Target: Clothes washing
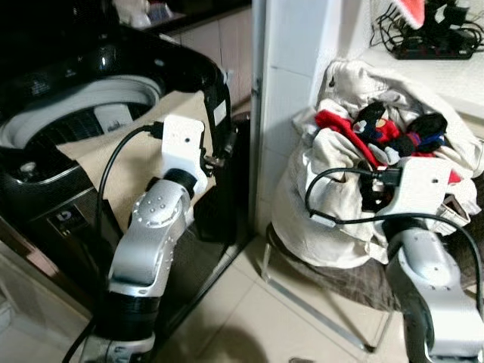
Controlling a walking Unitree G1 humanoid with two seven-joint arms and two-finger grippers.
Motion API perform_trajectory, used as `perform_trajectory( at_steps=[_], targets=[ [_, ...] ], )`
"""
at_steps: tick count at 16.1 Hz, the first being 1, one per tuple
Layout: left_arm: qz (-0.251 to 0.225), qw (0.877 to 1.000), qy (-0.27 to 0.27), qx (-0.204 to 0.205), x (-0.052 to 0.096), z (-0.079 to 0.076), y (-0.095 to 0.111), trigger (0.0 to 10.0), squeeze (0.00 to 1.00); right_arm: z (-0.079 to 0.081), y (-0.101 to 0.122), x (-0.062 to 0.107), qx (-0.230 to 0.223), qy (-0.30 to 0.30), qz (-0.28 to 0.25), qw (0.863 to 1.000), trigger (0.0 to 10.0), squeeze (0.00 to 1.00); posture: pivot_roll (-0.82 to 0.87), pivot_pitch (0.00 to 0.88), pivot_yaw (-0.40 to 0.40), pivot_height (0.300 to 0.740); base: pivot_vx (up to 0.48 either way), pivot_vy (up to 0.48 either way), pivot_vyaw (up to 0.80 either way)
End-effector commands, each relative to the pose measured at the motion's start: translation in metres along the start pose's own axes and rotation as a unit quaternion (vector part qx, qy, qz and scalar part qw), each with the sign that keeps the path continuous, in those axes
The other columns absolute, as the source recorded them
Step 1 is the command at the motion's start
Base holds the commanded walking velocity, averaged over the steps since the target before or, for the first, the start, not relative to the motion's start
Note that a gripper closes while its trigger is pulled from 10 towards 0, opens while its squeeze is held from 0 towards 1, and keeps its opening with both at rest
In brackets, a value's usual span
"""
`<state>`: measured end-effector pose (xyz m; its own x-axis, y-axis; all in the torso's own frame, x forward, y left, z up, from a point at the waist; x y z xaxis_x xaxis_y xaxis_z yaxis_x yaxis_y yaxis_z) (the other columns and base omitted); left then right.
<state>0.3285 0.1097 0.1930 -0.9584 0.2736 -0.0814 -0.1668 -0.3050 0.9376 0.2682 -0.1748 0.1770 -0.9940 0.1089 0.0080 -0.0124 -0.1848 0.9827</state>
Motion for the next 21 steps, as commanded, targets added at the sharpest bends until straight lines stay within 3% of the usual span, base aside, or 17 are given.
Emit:
perform_trajectory(
  at_steps=[1,7,10,11,15,21],
  targets=[
    [-0.006,1.0,-0.001,-0.005,0.0,0.001,0.001,10.0,0.0,0.004,0.005,-0.001,-0.005,0.008,-0.008,1.0,10.0,0.0,-0.19,0.0,0.022,0.74,0.0,0.0,0.0],
    [-0.001,1.0,-0.002,0.008,0.002,0.0,-0.001,10.0,0.0,0.004,0.003,0.0,-0.015,0.011,-0.004,1.0,10.0,0.0,-0.19,0.0,0.026,0.74,0.313,0.0,-0.8],
    [0.008,1.0,0.018,0.007,0.004,0.005,-0.004,10.0,0.0,0.008,0.006,-0.005,0.002,0.032,-0.008,0.999,10.0,0.0,-0.19,0.0,0.022,0.74,0.33,0.0,0.0],
    [0.011,1.0,0.027,0.005,0.005,0.009,-0.006,10.0,0.0,0.015,0.004,-0.006,0.037,0.068,0.004,0.997,10.0,0.0,-0.19,0.0,0.021,0.74,0.33,0.0,0.0],
    [0.016,0.999,0.044,0.002,0.008,0.017,-0.008,10.0,0.0,0.029,0.002,-0.008,0.069,0.113,0.007,0.991,10.0,0.0,-0.18,0.0,0.012,0.74,0.337,0.0,0.8],
    [0.021,0.998,0.06,-0.005,0.012,0.025,-0.009,10.0,0.0,0.035,-0.001,-0.006,0.06,0.124,0.008,0.99,10.0,0.0,-0.17,0.0,0.013,0.74,0.336,0.0,0.79]
  ],
)
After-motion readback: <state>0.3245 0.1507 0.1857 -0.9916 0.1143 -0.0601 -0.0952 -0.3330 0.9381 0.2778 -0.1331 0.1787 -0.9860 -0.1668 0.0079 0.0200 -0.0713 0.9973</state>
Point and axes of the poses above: a point about 5 cm out from each wrist's last joint towards the gripper, its own x axis pointing back from the gripper into the wrist, its own y axis along the axis of the wrist's last joint, z = x × y, the point moved 2 cm from there along -x, pointing out of the wrist towards the gripper, and after that the axes turned 15 degrees about -x, right-handed, at the moved point
